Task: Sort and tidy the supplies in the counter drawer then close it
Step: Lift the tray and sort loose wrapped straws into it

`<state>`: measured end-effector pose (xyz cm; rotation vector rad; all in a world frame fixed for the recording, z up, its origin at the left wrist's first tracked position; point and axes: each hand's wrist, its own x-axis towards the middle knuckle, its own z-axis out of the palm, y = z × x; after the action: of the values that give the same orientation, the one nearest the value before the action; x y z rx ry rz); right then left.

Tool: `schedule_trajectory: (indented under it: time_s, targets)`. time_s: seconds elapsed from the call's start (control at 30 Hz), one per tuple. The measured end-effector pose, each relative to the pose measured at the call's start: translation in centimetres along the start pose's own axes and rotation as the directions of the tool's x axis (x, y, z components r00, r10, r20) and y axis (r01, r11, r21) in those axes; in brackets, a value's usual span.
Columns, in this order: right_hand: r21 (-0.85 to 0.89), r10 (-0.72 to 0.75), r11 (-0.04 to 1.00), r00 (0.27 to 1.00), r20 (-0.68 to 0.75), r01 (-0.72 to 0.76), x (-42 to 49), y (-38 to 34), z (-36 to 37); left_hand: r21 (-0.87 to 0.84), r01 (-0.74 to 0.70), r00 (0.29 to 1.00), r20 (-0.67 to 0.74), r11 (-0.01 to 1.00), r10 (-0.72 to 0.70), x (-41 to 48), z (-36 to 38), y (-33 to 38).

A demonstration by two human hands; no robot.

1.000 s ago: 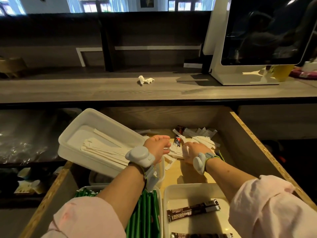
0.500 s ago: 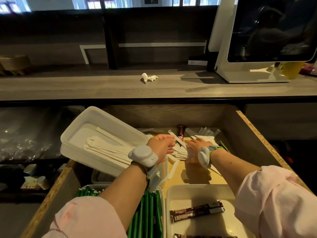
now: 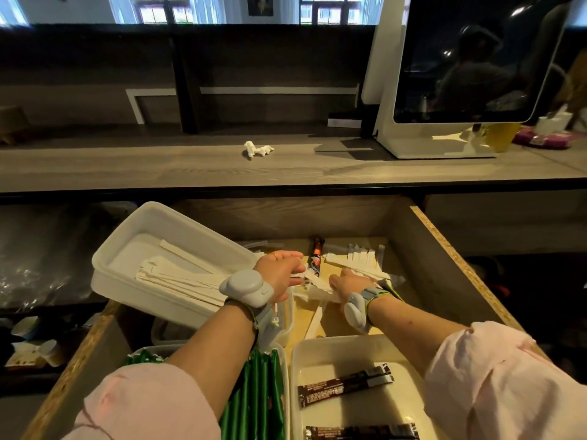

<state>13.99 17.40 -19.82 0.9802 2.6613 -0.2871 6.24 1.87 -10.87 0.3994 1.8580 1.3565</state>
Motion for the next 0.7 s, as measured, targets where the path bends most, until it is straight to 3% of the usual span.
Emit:
schedule_trajectory:
  time_s: [0.1,0.23,0.33,0.4,0.5,0.7]
  targets:
    - [0.150,0.107,0.983,0.994,-0.015,-0.104,-0.3,0.9,-0.1,-0.012,0.002,1.000,0.015,1.000,-0.001,-0.2,-0.1,0.1]
    - [0.228,0.145,0.959,0.981,0.128,-0.172,-0.2,1.6,-1.0,-0.019,-0.005,0.999,0.041,1.000,0.006,-0.3,0.1,0.1]
    - [0.392,0.141,0.910,0.990,0.025,-0.139,-0.8,1.6,-2.5,0.003,-0.013,0.999,0.044,1.000,0.013,-0.1,0.2,-0.2]
    - [0.594,0.113,0.802,0.993,-0.040,-0.067,-1.3,1.3,-3.7,0.020,-0.025,0.999,0.047,0.999,0.024,0.1,0.3,-0.4]
    - [0.858,0.103,0.513,0.991,-0.083,0.019,-2.2,0.5,-4.8,0.055,-0.061,0.997,0.059,0.997,0.057,0.2,0.1,-0.6]
    - [0.925,0.082,0.340,0.974,-0.211,0.172,-3.6,-1.4,-4.5,0.163,-0.217,0.976,0.074,0.962,0.207,-0.2,0.6,-0.7]
